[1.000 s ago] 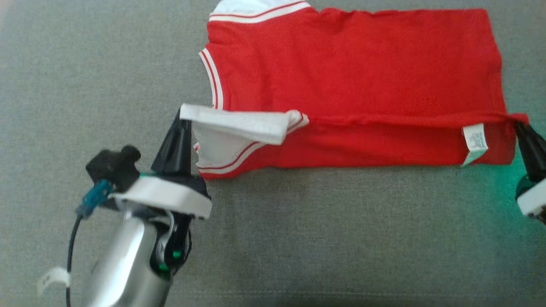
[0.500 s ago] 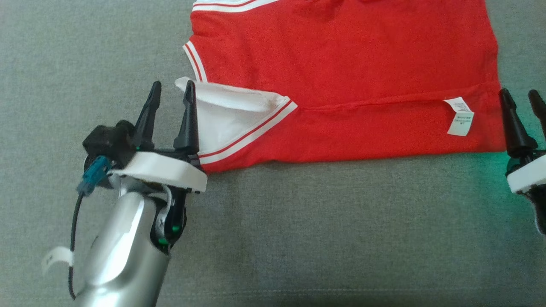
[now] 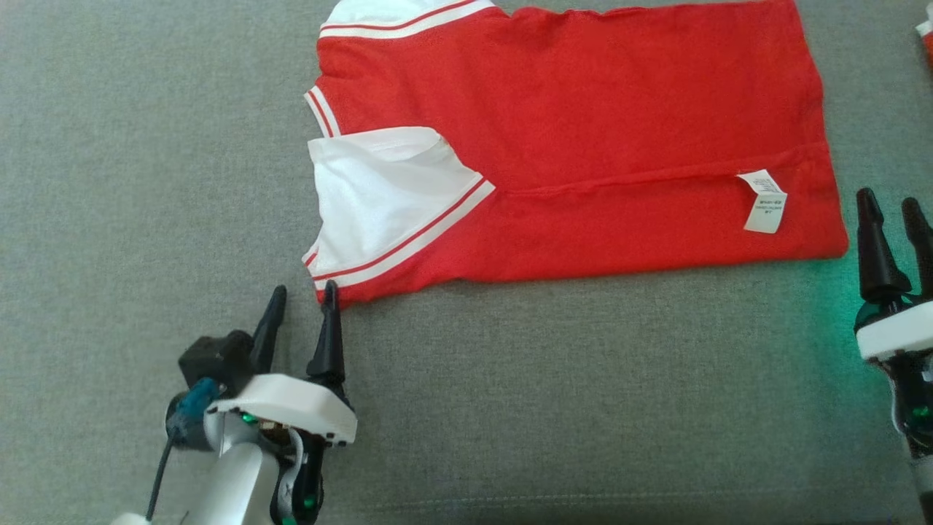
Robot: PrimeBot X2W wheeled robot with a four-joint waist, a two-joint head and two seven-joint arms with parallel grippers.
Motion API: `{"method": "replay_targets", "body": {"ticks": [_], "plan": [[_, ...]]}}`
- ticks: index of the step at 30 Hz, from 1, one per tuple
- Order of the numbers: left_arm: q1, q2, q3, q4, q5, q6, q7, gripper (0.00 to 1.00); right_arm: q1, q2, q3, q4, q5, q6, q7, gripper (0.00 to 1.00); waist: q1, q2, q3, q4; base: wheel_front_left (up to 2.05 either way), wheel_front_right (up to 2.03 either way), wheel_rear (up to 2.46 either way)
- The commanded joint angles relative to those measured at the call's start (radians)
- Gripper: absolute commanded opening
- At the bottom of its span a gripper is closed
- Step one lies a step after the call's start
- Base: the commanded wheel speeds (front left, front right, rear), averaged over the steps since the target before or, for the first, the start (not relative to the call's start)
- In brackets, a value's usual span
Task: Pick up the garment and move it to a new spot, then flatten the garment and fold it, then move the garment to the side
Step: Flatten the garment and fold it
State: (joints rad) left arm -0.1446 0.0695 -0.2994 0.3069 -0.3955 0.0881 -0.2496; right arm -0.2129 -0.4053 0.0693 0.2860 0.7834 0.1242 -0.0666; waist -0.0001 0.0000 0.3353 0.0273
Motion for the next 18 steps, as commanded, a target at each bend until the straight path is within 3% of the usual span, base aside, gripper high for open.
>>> {"method": "replay_targets", "body": {"ticks": [1, 9, 10, 12, 18], "plan": [[-0.020, 0.001, 0.028, -0.009, 0.007, 0.002, -0.012, 1.00, 0.005, -0.016, 0.004, -0.024, 0.006, 0.007, -0.014, 1.00, 0.0001, 0.0000, 0.001, -0.002, 0.00, 0.00, 0.00], [-0.076, 0.012, -0.013, 0.136, 0.032, -0.034, 0.005, 1.00, -0.003, -0.017, 0.008, -0.013, -0.002, 0.007, -0.012, 1.00, 0.0001, 0.0000, 0.002, -0.016, 0.00, 0.00, 0.00], [-0.080, 0.013, -0.022, 0.146, 0.035, -0.040, 0.007, 0.75, -0.003, -0.018, 0.009, -0.008, -0.005, 0.007, -0.008, 1.00, 0.0001, 0.0000, -0.001, -0.015, 0.00, 0.00, 0.00], [-0.085, 0.013, -0.035, 0.160, 0.038, -0.053, 0.007, 0.00, -0.001, -0.017, 0.014, 0.007, -0.014, 0.007, 0.003, 1.00, 0.0001, 0.0000, -0.008, -0.012, 0.00, 0.00, 0.00], [-0.086, 0.021, -0.036, 0.157, 0.037, -0.063, -0.001, 0.00, -0.010, 0.004, 0.041, 0.080, -0.038, 0.007, 0.056, 1.00, 0.0001, 0.0000, -0.031, 0.008, 0.00, 0.00, 0.00]]}}
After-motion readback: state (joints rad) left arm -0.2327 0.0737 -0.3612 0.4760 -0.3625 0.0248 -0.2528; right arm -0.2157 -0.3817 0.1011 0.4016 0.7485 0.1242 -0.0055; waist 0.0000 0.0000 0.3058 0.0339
